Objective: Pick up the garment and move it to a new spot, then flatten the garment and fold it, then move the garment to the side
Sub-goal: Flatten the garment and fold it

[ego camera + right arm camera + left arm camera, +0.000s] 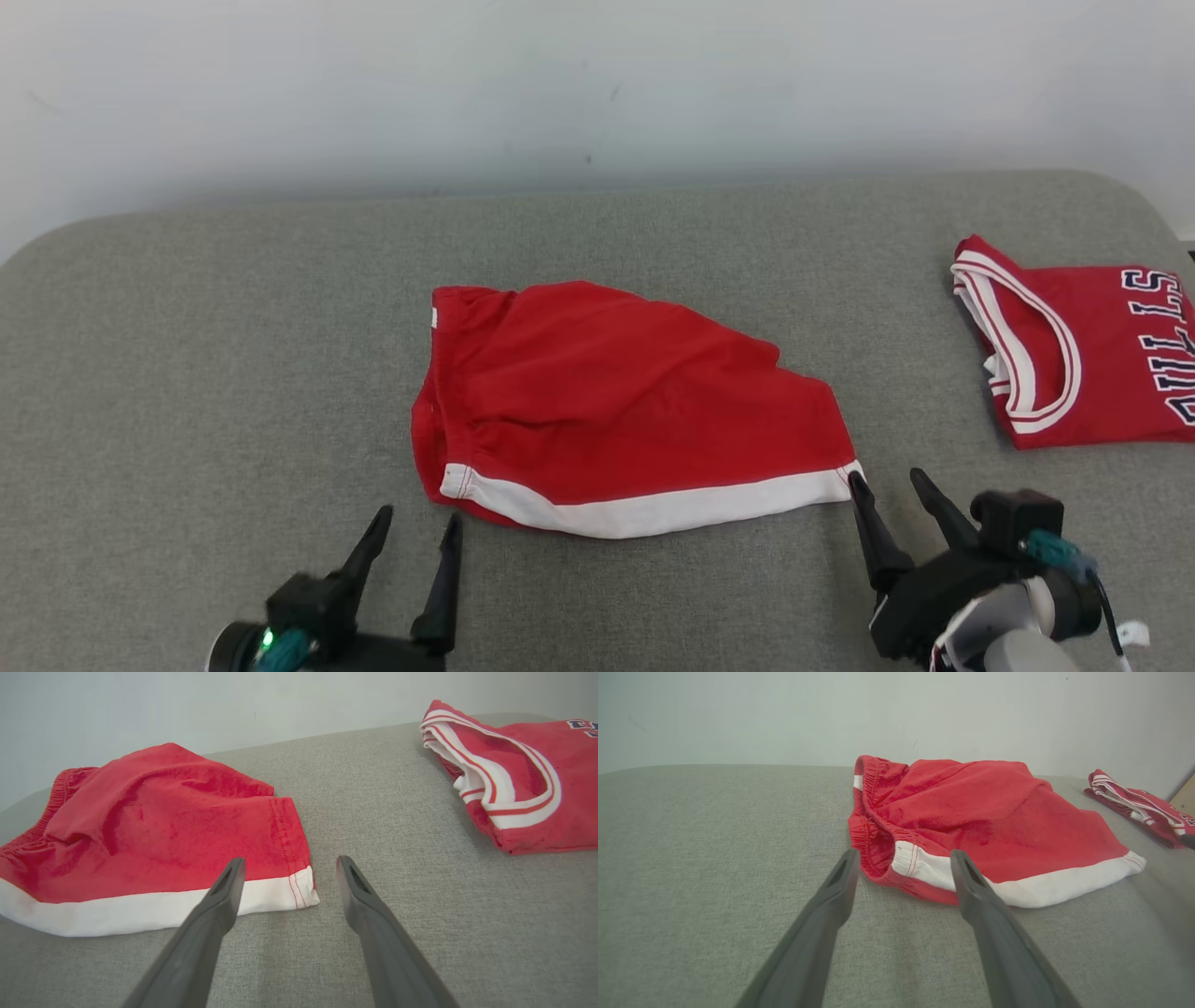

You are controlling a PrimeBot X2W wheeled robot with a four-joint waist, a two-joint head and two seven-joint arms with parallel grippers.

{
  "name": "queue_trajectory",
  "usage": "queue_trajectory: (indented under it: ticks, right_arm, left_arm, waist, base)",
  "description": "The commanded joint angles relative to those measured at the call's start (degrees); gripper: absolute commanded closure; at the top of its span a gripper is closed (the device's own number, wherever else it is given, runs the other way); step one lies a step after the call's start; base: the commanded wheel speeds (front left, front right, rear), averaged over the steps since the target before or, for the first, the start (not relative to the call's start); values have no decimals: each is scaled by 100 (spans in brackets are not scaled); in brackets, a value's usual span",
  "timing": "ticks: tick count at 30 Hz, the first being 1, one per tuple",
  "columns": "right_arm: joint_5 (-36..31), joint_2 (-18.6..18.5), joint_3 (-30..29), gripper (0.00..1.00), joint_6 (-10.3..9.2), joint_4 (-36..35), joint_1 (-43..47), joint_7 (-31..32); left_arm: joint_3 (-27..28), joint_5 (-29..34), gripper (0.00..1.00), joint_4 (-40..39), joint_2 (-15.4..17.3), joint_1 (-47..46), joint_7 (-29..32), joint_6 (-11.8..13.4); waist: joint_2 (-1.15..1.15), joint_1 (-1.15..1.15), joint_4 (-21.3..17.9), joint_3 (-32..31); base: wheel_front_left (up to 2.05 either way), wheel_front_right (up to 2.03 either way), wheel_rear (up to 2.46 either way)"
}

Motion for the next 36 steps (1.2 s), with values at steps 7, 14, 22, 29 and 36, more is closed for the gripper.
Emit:
queue_trajectory:
  ticks: [7,14,22,29,36]
  right_arm:
    - [-211,138,-159,0,-18,589,-615,637]
    - [-409,278,-98,0,-18,1133,-981,911]
    - [-523,350,-145,0,-18,1515,-1051,942]
    - [-586,390,-117,0,-19,1869,-1175,1065]
    - [-622,429,-39,32,-21,2185,-1254,1223]
  left_arm:
    - [-413,-250,0,461,7,-834,472,-29]
    - [-632,31,0,788,45,-1226,950,213]
    - [-683,82,0,525,121,-1155,1104,348]
    - [-710,65,31,417,226,-1149,1242,372]
    - [-710,-16,100,552,242,-1255,1293,389]
  waist:
    - [0,-1,24,402]
    - [0,-1,36,662]
    - [0,-1,10,699]
    - [0,-1,13,730]
    - [0,-1,8,785]
  base:
    - [0,0,0]
    - [0,0,0]
    - [0,0,0]
    - [0,0,0]
    - [0,0,0]
